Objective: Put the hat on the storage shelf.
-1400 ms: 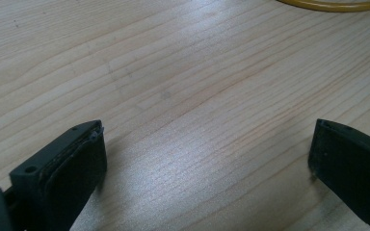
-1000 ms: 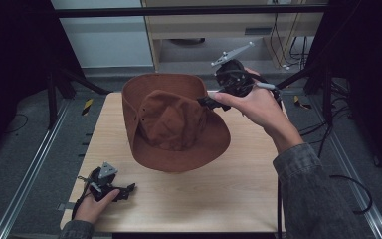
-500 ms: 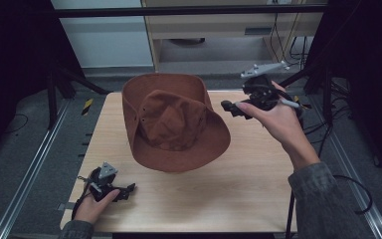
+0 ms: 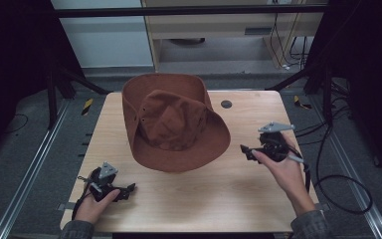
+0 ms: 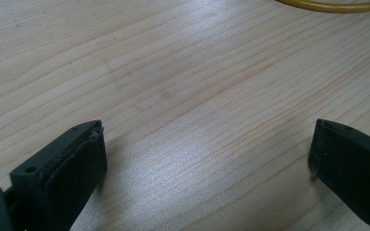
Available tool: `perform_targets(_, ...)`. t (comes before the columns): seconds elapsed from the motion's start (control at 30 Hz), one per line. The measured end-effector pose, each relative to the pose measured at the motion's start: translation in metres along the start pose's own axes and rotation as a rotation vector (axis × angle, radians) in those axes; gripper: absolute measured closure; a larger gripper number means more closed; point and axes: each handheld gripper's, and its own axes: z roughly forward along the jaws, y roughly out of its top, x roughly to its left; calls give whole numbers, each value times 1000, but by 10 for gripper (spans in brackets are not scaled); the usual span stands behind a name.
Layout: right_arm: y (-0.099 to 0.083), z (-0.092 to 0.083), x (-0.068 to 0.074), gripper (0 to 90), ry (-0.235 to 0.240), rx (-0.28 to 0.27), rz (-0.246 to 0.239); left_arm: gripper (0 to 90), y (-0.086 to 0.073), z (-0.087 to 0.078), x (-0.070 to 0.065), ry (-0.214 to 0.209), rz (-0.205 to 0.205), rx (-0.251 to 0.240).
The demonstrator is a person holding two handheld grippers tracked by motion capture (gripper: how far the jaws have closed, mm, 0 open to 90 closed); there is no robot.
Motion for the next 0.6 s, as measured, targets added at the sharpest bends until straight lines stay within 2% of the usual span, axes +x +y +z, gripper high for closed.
perform_targets(0.17,-38,28,14,152,0,57,23,0,0,0,0,0,0,0)
perform_targets(0.2,-51,37,19,151,-15,84,13,0,0,0,0,0,0,0)
perform_targets(0.37,-68,47,24,140,-18,116,38,0,0,0,0,-1,0,0)
perform_targets(0.4,-72,51,24,130,-46,119,27,0,0,0,0,-1,0,0)
perform_targets(0.5,-79,52,22,106,-52,68,43,0,0,0,0,-1,-1,0)
perform_targets(0.6,-81,53,21,50,-69,58,58,0,0,0,0,-1,1,0)
